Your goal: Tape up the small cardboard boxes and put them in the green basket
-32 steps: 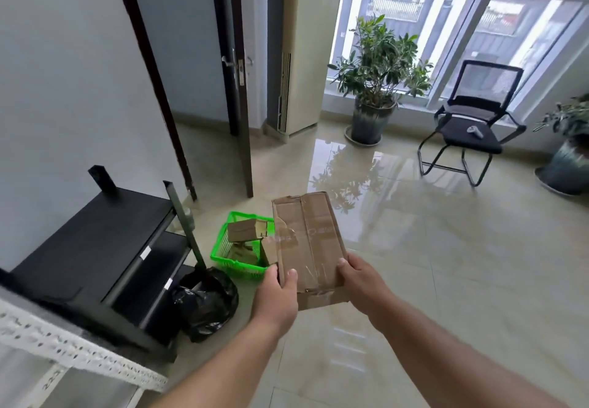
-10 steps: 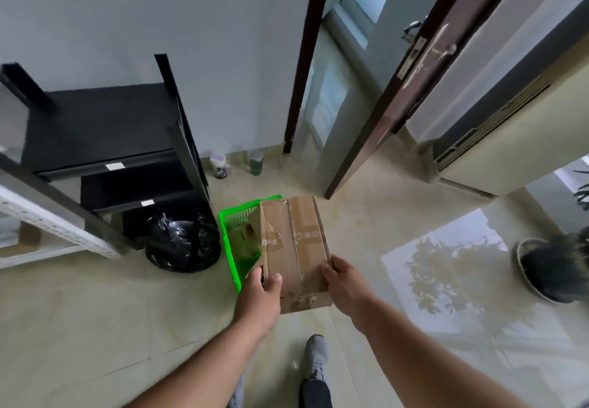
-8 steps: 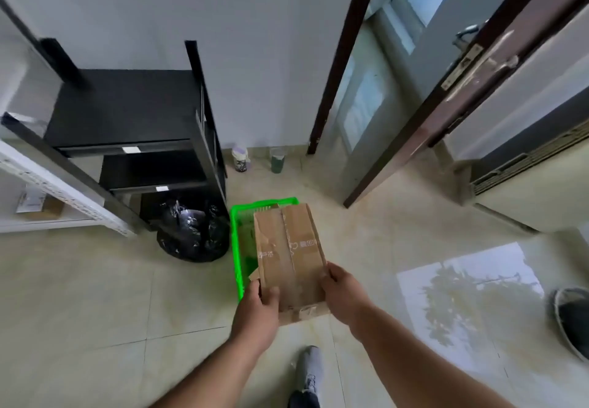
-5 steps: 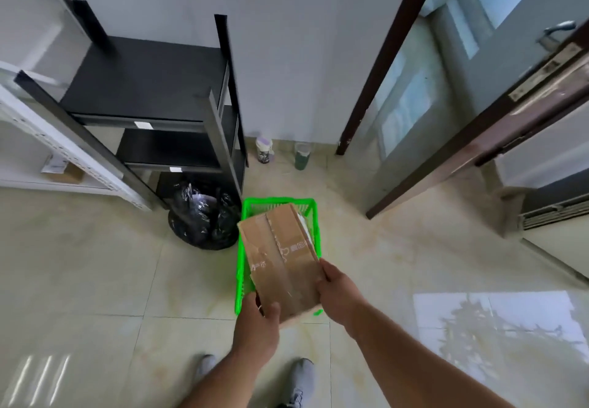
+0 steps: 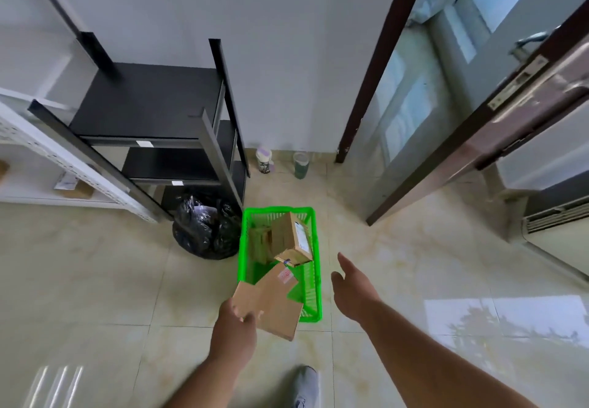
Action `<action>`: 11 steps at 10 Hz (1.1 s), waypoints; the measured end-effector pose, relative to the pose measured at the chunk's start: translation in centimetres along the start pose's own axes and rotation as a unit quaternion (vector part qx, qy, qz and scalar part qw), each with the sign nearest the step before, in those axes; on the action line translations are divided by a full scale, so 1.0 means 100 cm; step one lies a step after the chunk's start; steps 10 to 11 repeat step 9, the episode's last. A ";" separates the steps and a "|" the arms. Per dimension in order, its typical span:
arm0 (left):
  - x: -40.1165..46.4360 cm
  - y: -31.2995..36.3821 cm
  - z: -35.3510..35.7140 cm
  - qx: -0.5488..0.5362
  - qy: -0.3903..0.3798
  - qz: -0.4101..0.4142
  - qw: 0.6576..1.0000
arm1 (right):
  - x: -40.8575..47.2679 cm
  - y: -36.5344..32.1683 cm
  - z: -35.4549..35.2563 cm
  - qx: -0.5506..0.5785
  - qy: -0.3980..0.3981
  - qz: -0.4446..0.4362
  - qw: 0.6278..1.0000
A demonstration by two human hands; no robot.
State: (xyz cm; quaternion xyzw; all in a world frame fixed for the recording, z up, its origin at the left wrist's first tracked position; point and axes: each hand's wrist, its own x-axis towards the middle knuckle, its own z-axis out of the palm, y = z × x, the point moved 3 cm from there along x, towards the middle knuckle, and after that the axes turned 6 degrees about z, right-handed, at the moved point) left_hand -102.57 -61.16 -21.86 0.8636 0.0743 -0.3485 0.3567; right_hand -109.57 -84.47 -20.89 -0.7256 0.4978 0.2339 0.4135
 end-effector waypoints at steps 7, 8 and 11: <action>-0.020 -0.007 -0.078 -0.041 0.010 0.023 0.999 | -0.062 -0.015 0.038 -0.022 -0.022 -0.008 0.999; -0.025 0.006 -0.099 -0.045 0.021 0.051 0.997 | -0.081 -0.025 0.030 -0.015 -0.006 -0.016 1.000; -0.022 0.012 -0.115 -0.047 0.018 0.076 0.996 | -0.097 -0.034 0.025 0.008 0.003 -0.020 1.000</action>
